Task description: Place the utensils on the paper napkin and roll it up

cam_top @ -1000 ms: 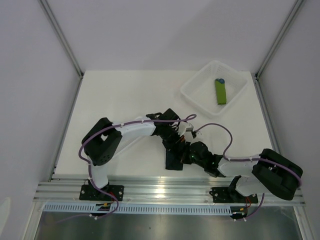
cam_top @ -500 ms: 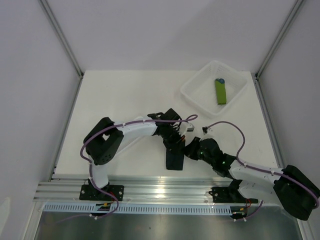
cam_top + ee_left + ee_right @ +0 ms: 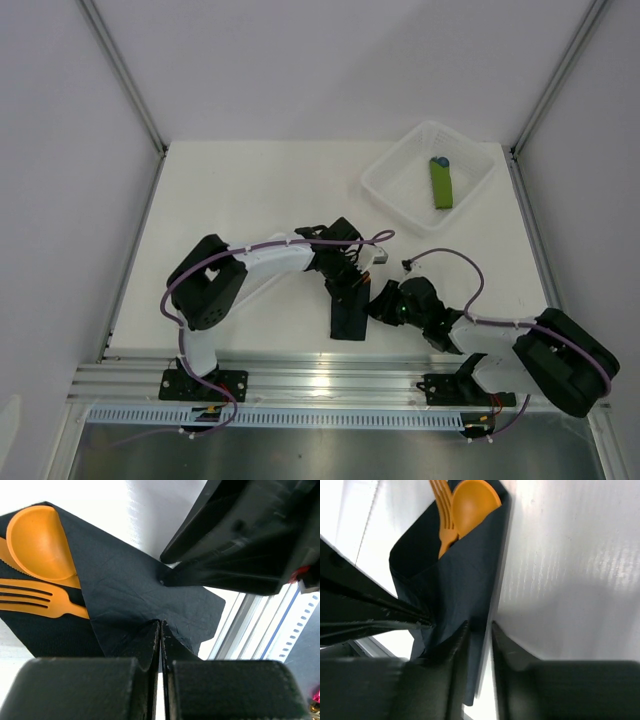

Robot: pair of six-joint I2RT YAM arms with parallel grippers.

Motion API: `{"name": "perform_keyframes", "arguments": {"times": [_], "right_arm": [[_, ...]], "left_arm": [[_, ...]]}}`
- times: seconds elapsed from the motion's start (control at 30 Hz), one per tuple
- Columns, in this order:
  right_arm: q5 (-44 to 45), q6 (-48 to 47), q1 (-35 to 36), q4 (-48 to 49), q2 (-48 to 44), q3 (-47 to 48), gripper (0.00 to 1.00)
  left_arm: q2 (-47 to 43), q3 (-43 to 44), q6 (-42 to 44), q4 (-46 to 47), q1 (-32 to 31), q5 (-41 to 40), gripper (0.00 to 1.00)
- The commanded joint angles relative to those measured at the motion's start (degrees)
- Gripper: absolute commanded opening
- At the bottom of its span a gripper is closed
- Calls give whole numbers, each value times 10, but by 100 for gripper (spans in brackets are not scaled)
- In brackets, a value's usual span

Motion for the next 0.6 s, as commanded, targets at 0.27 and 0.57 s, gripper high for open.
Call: {"name": "perform_keyframes", "arguments": {"times": [0.27, 0.57], "right_arm": [[-27, -1, 7, 180, 100, -37, 2], [95, -39, 67, 54, 14, 3, 0]], "left_arm": [[-83, 7, -2, 42, -2, 75, 1], [-29, 14, -30, 72, -10, 139, 1]]}}
